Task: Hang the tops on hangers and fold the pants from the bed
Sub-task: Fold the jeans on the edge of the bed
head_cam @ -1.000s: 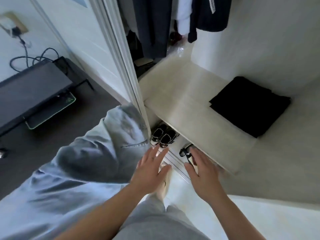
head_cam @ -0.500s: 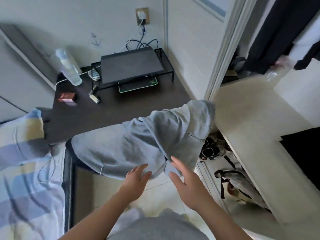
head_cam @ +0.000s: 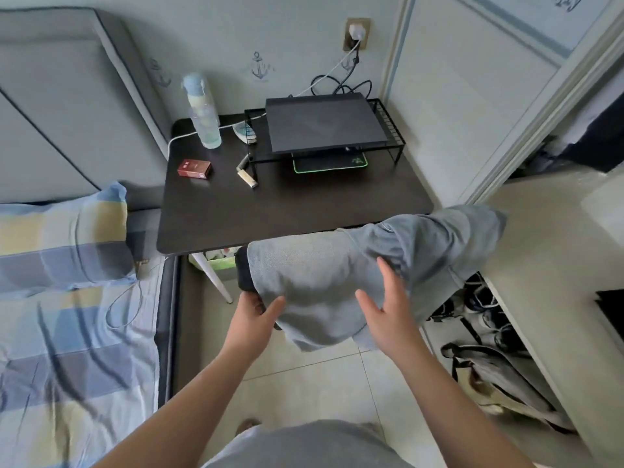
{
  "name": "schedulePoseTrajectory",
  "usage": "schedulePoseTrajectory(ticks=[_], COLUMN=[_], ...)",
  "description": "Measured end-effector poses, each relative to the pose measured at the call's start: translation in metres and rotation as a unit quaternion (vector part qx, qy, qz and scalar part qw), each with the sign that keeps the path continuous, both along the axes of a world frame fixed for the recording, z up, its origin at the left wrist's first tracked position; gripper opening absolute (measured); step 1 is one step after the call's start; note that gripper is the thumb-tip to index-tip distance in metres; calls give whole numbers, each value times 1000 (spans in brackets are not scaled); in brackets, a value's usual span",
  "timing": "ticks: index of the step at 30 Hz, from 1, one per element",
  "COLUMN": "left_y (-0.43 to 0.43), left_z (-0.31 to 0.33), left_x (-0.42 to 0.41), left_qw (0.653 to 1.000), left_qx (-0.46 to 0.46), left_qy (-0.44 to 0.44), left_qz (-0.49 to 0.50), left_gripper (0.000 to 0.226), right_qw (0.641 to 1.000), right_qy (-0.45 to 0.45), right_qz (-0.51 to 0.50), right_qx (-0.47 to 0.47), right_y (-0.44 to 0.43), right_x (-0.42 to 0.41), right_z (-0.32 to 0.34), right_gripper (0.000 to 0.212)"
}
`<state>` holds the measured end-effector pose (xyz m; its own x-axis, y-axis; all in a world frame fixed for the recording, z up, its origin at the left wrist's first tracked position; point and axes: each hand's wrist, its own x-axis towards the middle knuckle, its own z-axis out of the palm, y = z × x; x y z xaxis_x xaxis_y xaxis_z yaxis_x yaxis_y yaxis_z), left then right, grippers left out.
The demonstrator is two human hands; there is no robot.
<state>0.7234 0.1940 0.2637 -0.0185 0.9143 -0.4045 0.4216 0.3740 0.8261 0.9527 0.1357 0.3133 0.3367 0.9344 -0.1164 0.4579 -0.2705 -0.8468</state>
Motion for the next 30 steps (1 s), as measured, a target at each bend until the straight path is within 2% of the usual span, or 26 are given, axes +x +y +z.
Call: schedulePoseTrajectory(ticks=[3, 7, 10, 13, 15, 17, 18, 21, 23, 27, 30], left_y=[10, 18, 15, 2, -5, -11, -15, -23, -27, -41, -57], left_z=[4, 2, 2, 2, 6, 12, 15, 18, 18, 21, 27], left_x=[-2, -6, -12, -17, -16, -13, -12, -13, -14, -10, -1], left_qw=[995, 994, 990, 988, 988, 992, 994, 996, 996, 991, 971], left_qx=[-27, -53, -85, -83, -76, -59, -46, -19, -15, -10, -51], left_qy=[53, 2, -77, -124, -137, -114, -101, -79, -71, -76, -176], left_qz=[-78, -97, -79, -34, -14, 4, 11, 23, 43, 108, 154], left_gripper=[28, 19, 11, 18, 20, 22, 23, 29, 37, 45, 46], right_qw=[996, 988, 983, 975, 972, 967, 963, 958, 953, 936, 941], right_qy=[-59, -74, -37, 55, 88, 107, 126, 225, 268, 333, 331], right_qz=[-68, -132, -161, -191, -200, -215, -217, -143, -114, -74, 8], right_qx=[-4, -29, -81, -104, -89, -84, -95, -104, -83, -85, -75], right_y=[11, 24, 33, 39, 39, 34, 30, 19, 12, -12, -35], right_x=[-5, -5, -2, -2, -1, 1, 3, 7, 9, 13, 23], right_z=[4, 1, -7, -16, -22, -29, -32, -41, -41, -17, 10], right_gripper=[69, 68, 75, 85, 92, 100, 97, 48, 29, 35, 43])
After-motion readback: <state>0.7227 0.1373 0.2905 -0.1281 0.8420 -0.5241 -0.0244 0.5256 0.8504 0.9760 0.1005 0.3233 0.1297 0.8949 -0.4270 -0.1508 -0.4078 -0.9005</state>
